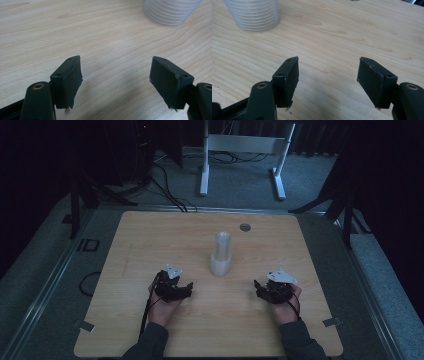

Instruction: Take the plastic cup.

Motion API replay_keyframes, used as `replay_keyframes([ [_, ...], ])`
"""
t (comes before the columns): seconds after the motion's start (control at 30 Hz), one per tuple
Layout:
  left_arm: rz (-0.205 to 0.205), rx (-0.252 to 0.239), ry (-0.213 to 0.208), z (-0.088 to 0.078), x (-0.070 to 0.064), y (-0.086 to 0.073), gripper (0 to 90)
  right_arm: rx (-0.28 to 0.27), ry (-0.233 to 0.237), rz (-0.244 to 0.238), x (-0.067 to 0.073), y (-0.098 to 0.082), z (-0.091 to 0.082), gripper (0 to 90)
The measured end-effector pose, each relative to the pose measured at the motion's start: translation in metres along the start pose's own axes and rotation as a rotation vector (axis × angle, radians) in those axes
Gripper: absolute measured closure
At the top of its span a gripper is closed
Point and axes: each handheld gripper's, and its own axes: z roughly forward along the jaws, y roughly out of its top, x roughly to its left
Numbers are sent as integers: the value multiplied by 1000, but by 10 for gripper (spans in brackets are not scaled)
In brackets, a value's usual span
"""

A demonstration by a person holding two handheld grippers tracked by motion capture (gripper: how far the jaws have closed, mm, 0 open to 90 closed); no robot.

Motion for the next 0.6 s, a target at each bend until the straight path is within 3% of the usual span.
replay_keyframes([
  [0.2,-15,-16,-40,-2,0,1,267,-9,8,6,0,0,-4,340],
  [0.53,44,-54,-49,-4,-4,7,385,-27,39,26,-2,5,-7,340],
  [0.6,56,-44,-76,-3,-6,12,420,-41,61,28,-2,9,-11,354],
])
